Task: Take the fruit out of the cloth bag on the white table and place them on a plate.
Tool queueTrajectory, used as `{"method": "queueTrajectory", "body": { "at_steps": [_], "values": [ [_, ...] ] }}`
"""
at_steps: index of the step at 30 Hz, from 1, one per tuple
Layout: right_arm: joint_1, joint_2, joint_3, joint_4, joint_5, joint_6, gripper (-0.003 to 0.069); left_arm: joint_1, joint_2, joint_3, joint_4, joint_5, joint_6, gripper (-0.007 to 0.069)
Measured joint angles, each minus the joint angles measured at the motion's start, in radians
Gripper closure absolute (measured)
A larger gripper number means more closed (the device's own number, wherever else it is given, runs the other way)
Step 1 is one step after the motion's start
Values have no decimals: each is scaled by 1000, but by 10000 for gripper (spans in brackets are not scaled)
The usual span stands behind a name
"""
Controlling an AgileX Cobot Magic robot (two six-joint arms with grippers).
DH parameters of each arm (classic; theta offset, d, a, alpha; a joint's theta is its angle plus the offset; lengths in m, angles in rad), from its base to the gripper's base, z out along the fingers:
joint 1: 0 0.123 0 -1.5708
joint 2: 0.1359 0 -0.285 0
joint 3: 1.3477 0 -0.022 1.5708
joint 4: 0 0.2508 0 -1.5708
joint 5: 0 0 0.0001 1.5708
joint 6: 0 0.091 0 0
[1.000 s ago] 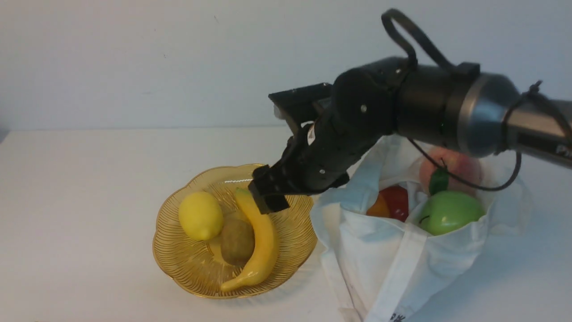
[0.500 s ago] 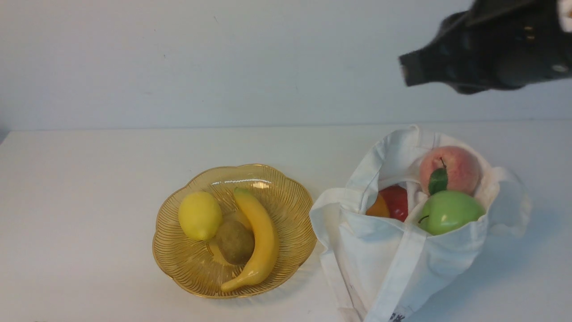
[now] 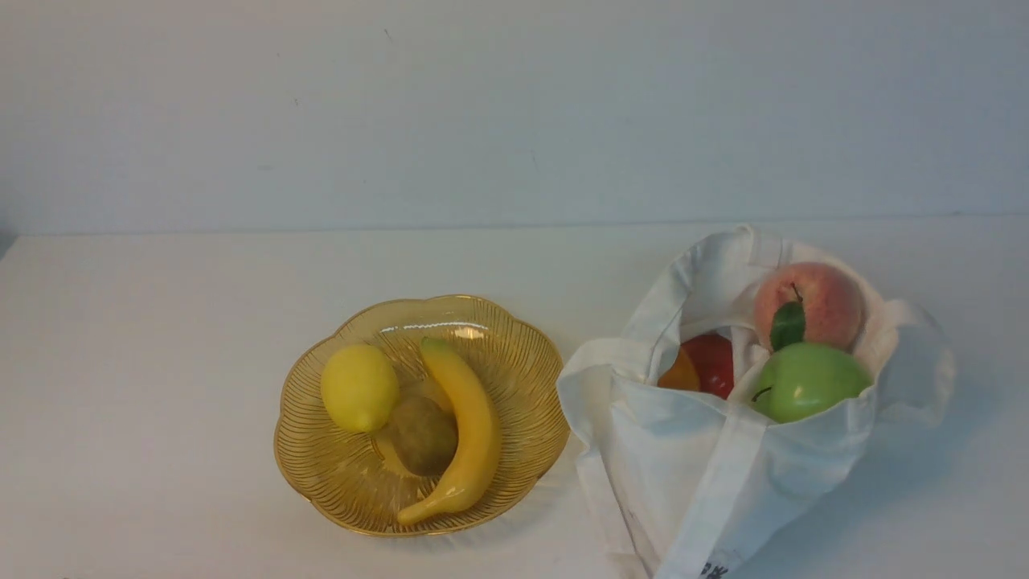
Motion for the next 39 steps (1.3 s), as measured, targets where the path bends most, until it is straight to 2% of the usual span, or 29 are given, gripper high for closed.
{"method": "queueTrajectory", "body": {
  "at_steps": [8, 13, 16, 19, 22, 27, 32, 35, 39],
  "values": [
    [0, -316, 130, -7, -46, 0, 671, 0, 0, 0, 0, 0, 0, 632],
    [0, -386, 176, -5, -54, 0, 671, 0, 0, 0, 0, 0, 0, 632],
    [0, -386, 206, 51, -46, -31, 671, 0, 0, 0, 0, 0, 0, 632],
    [0, -386, 229, 266, -31, -218, 671, 0, 0, 0, 0, 0, 0, 632],
    [0, -386, 248, 520, -27, -483, 671, 0, 0, 0, 0, 0, 0, 632],
    [0, -386, 278, 685, -28, -672, 671, 0, 0, 0, 0, 0, 0, 632],
    [-6, -386, 337, 705, -38, -725, 671, 0, 0, 0, 0, 0, 0, 632],
    [-102, -386, 392, 696, -37, -735, 671, 0, 0, 0, 0, 0, 0, 632],
    [-322, -386, 503, 692, -35, -737, 672, 1, 0, 0, 0, 0, 0, 632]
  ]
}}
